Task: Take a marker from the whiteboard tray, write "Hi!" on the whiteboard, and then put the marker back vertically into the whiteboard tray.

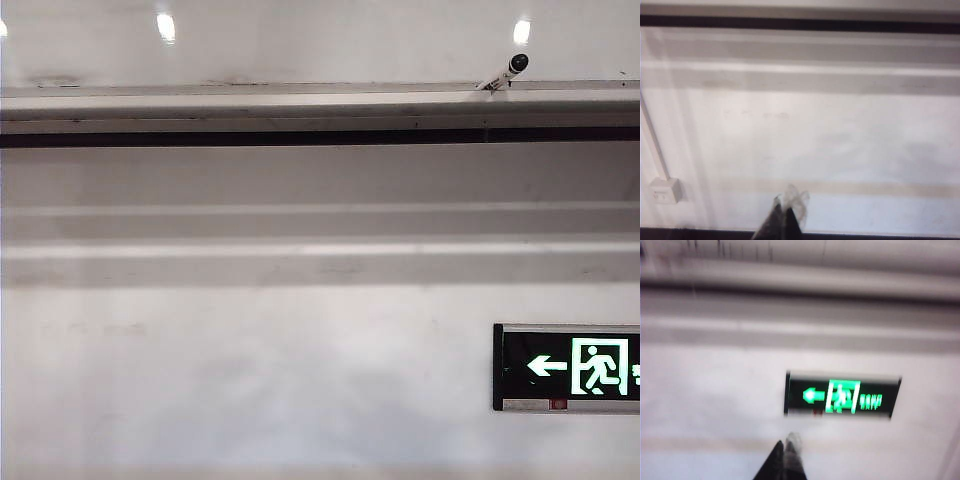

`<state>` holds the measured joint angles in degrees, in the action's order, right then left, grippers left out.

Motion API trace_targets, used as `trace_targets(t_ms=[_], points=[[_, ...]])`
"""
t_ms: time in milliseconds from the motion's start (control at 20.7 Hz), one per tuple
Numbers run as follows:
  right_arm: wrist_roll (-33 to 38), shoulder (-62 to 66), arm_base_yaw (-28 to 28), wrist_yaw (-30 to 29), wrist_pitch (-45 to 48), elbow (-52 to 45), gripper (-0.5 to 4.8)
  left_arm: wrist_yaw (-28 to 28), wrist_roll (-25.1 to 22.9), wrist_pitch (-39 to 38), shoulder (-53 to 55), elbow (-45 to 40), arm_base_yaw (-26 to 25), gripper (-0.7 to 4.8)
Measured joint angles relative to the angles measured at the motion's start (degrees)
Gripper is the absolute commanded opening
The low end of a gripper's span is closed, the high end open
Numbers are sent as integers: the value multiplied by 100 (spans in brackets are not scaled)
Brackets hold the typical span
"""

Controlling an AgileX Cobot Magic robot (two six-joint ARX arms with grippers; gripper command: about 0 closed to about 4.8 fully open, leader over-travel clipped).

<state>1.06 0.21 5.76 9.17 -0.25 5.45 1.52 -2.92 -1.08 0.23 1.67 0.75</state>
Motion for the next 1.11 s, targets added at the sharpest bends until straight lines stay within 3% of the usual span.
trace_targets(t_ms=[193,435,629,822,1016,1112], points=[[-2,278,0,2,-363,1178,-5,0,120,-79,2,933,0,-6],[20,1749,7,-33,-1019,3228,-5,0,389,-522,737,2426,0,-6],[87,2968,87,-852,-1224,4426,-5,-7,393,-555,1794,3676,20,-6],[306,3989,614,-1366,-1224,5453,-5,-680,400,-599,2983,5064,31,-6],[319,4736,1401,-1368,-1132,5807,-5,-1364,601,-807,3788,5984,125,-6],[321,5047,1786,-986,-1185,5788,-5,-1440,636,-935,4035,6227,457,-6]])
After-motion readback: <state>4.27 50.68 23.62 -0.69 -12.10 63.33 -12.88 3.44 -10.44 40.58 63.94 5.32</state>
